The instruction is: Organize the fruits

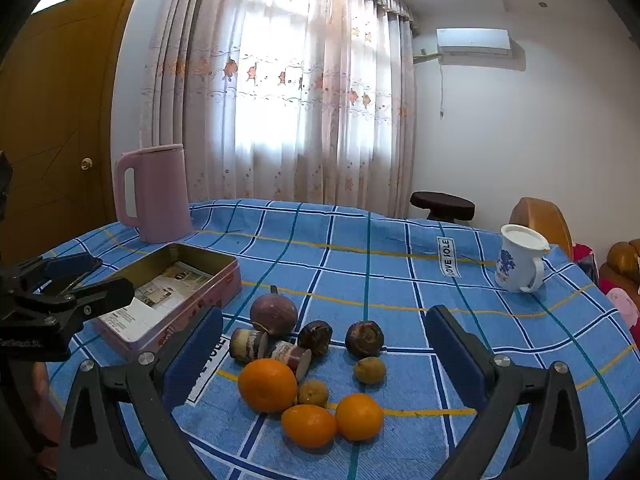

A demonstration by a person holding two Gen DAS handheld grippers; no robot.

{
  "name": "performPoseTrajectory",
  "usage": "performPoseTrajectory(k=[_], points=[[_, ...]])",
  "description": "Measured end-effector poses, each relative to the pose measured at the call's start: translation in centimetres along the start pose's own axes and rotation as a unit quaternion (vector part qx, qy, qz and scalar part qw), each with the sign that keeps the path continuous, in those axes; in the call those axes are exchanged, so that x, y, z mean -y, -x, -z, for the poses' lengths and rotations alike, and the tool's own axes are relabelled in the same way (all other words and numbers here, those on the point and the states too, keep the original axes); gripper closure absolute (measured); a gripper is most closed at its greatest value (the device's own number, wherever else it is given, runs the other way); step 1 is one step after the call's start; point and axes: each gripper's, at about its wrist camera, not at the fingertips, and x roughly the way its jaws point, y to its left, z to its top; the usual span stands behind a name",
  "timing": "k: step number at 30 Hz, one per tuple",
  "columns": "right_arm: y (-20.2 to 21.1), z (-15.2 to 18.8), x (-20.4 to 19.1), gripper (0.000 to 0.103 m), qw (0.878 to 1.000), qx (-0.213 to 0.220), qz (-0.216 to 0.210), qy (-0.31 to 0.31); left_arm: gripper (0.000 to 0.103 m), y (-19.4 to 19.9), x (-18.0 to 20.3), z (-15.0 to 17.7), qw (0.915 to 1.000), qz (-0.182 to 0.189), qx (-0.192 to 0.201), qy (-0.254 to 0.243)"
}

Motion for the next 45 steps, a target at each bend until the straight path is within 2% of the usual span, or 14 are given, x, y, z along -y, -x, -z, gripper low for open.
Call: performPoseTrajectory(k=[45], points=[[-0.12,0.51,0.49,0.001,1.000,-0.005,-0.006,-0.015,0.000,-0.21,0.61,0.09,1.0000,-0.002,-0.002,-0.004]])
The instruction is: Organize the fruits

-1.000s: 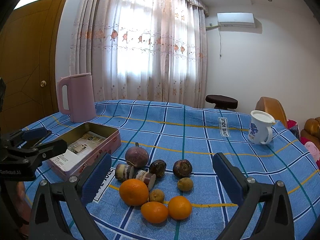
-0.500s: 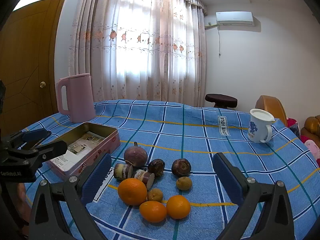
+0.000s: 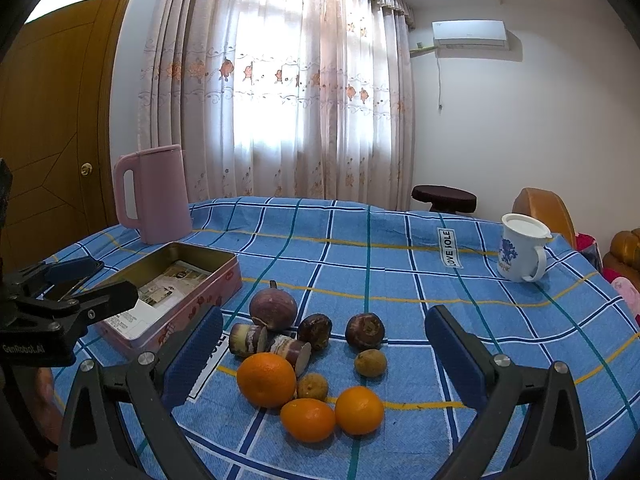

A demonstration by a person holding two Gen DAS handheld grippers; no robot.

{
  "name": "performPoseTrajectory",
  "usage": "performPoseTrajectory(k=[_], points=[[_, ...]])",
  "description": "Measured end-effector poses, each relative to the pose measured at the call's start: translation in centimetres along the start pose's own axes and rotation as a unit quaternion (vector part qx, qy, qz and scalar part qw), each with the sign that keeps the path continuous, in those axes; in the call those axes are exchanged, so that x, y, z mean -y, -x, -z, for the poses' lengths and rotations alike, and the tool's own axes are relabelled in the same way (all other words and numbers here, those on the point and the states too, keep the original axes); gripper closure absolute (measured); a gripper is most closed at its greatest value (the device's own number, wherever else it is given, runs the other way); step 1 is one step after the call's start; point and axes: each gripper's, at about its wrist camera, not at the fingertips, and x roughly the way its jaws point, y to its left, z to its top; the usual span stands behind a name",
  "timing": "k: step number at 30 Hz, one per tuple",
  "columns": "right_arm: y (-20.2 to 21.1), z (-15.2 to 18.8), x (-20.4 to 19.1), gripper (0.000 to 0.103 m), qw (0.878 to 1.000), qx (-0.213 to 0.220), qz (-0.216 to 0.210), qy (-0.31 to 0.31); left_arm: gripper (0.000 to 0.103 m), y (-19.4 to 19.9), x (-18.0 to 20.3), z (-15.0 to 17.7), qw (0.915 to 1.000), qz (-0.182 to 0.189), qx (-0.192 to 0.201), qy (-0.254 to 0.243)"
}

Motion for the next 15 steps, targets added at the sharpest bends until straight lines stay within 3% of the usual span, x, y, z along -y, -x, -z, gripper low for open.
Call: performPoseTrajectory(k=[15], points=[[-0.06,0.57,0.68,0.001,1.000,-0.006,0.012,-0.004,0.000,-0.82,0.89,0.96,0.9999,0.006,-0.010,-0.008]])
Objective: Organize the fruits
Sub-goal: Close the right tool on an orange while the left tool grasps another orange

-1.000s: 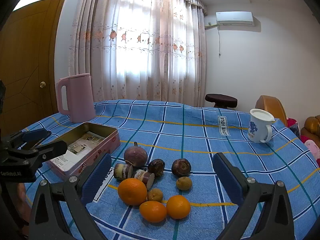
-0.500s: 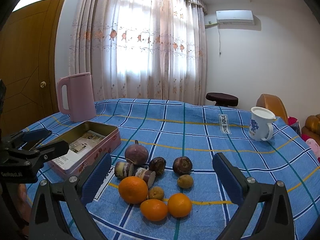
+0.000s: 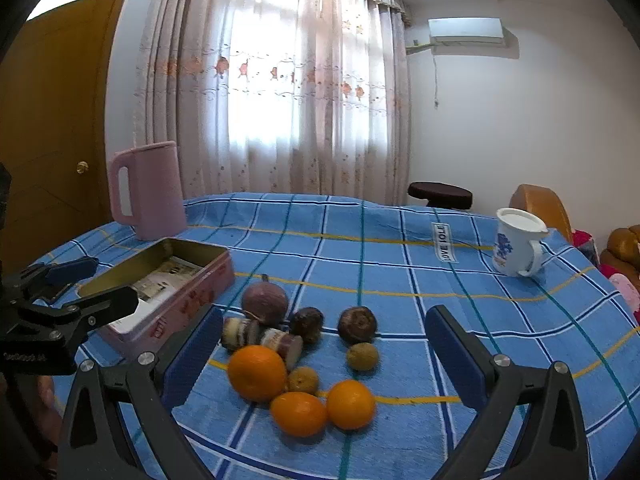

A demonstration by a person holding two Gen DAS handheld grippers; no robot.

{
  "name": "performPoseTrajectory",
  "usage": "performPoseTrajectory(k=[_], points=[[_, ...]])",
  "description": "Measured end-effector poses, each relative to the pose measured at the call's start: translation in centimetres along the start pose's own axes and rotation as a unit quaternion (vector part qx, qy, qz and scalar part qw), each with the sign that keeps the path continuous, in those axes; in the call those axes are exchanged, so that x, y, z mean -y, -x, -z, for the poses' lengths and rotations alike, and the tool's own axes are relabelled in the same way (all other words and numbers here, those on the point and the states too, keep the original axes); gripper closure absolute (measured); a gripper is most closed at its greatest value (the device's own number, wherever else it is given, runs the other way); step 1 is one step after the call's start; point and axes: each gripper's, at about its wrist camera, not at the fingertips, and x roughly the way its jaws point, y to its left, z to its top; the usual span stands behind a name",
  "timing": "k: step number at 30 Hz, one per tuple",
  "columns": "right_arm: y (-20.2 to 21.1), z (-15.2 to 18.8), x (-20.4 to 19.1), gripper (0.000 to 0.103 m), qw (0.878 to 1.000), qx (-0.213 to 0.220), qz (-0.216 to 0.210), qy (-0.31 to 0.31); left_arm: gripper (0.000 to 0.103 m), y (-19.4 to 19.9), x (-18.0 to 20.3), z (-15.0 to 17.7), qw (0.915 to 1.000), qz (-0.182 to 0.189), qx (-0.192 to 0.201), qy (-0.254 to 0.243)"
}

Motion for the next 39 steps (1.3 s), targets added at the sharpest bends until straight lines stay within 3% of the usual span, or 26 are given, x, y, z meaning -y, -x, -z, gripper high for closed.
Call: performPoseTrajectory(k=[11,17,20,26,29,31,32,33,34,36,39], points=[[-0.7,2.4,3.9,0.002,0.998,-0.033,0.033,-0.046,0.000,-2.8,3.8,1.0,0.9981,0.039,-0.031,-0.035],[-1.0,2.8,4.8,0.013,0.997,-0.045,0.031,-0.055,0.005,-4.8,5.9,0.8,0.9949,0.065,-0.056,-0.053],[-1.5,2.8,5.1,0.019,0.996,-0.054,0.023,-0.063,0.016,-6.0,6.7,0.8,0.9917,0.083,-0.080,-0.058],[-1.8,3.0,5.6,0.021,0.995,-0.062,0.020,-0.077,0.018,-7.5,6.9,1.2,0.9878,0.098,-0.112,-0.047],[-2.1,3.0,5.4,0.021,0.995,-0.069,0.019,-0.073,0.032,-8.1,6.7,1.4,0.9847,0.113,-0.126,-0.039],[-2.4,3.0,5.2,0.021,0.995,-0.075,0.017,-0.068,0.036,-8.3,7.0,1.6,0.9823,0.122,-0.134,-0.047],[-2.4,3.0,5.2,0.023,0.995,-0.077,0.015,-0.068,0.046,-8.3,7.1,1.6,0.9816,0.128,-0.132,-0.049],[-2.5,3.0,5.3,0.029,0.994,-0.079,0.011,-0.069,0.055,-8.1,7.2,1.7,0.9796,0.144,-0.131,-0.050],[-2.7,3.0,5.4,0.035,0.994,-0.084,0.004,-0.072,0.055,-8.0,7.2,1.7,0.9798,0.145,-0.129,-0.051],[-3.2,3.2,5.5,0.056,0.992,-0.097,-0.010,-0.081,0.055,-7.6,7.2,1.8,0.9802,0.145,-0.124,-0.054],[-3.8,3.3,5.0,0.057,0.990,-0.116,-0.024,-0.071,0.056,-7.3,6.7,1.7,0.9813,0.146,-0.116,-0.047]])
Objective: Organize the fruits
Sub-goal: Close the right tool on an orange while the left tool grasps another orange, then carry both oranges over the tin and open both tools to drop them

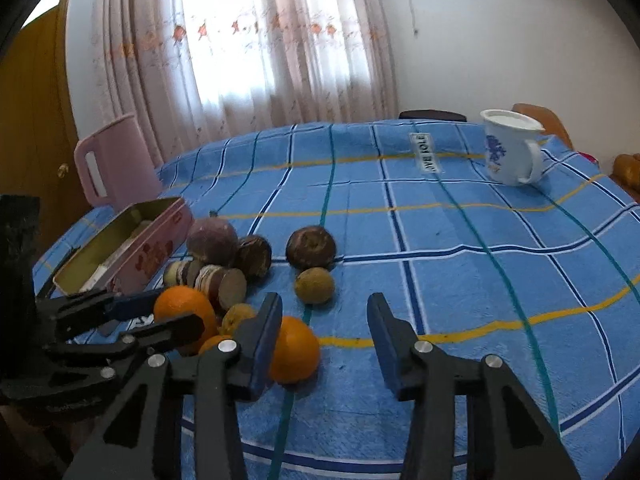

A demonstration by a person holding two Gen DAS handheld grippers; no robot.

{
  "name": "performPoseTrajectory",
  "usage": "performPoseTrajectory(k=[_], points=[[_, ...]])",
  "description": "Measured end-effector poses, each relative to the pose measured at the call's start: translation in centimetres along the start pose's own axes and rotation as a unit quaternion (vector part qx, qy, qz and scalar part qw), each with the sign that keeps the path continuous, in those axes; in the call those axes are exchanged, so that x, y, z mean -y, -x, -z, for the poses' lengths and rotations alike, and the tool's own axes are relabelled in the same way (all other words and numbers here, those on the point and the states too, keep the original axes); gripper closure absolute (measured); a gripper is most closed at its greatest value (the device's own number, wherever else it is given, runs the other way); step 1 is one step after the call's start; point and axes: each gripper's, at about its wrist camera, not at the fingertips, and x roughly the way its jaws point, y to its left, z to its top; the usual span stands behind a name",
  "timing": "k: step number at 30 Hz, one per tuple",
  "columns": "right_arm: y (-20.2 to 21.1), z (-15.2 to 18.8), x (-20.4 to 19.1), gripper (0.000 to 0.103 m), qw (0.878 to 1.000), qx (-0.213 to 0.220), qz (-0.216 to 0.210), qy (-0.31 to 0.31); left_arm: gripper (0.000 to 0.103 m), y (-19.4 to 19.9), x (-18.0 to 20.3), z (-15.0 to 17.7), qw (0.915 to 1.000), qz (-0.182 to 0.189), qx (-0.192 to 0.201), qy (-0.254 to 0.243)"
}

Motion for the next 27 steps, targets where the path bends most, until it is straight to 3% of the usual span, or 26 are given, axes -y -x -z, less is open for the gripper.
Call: performPoseTrajectory(k=[5,7,12,14,27], points=[[-1.0,0.1,-1.2,0.057,0.999,-0.032,-0.016,0.035,0.056,1.1,-0.8,0.2,0.9996,-0.003,0.024,0.013],[-1.5,0.1,-1.1,0.057,0.997,-0.051,-0.047,0.032,0.056,1.2,-0.9,0.2,0.9994,-0.002,0.029,0.015],[-1.8,0.2,-1.0,0.057,0.995,-0.063,-0.069,0.024,0.056,1.2,-1.3,0.2,0.9992,-0.003,0.033,0.023],[-1.7,0.3,-0.9,0.069,0.995,-0.063,-0.079,0.023,0.056,1.3,-1.3,0.2,0.9991,-0.003,0.035,0.024],[0.6,0.5,-1.0,0.069,0.998,0.012,-0.063,0.029,0.056,2.5,-1.2,0.5,0.9974,-0.026,0.066,0.012]])
